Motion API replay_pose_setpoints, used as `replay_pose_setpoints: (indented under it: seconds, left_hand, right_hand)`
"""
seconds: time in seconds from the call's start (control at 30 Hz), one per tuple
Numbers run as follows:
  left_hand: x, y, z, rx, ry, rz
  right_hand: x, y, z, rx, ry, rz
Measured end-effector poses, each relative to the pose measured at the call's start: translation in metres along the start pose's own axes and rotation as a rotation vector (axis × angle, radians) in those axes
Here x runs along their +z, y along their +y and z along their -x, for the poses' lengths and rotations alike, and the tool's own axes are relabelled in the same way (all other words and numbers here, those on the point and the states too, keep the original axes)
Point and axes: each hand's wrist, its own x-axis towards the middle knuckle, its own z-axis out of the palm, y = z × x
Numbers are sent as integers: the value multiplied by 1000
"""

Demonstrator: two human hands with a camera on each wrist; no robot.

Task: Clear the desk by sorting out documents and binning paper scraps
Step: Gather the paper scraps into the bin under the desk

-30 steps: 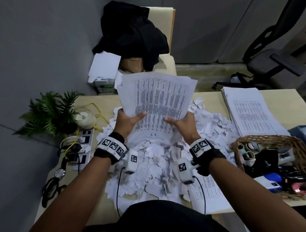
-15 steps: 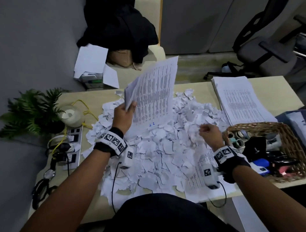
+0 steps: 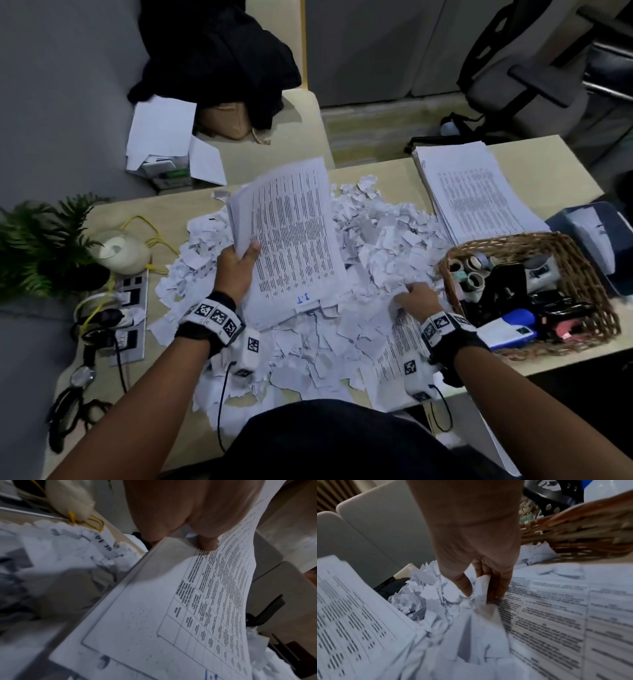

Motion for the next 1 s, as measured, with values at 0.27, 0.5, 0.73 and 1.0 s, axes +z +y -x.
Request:
replay_pose_setpoints:
  seconds: [0.27,0.5,0.73,1.0]
  left_hand:
    - [6,-26,-1,-158,-7,-8]
    - [4,-41,-14,-166,-61,-159]
    - [5,-40,-14,-161,-72,-199]
    - [2,-45,-18,-150,-92,-219]
  right_hand:
    - [0,-28,-1,-138,74,-123]
    - [-26,-57,2,-154,-27,-340]
    - [-9,-65,-1,3,-39,-284]
    - [-8,-73,6,-147,15,51]
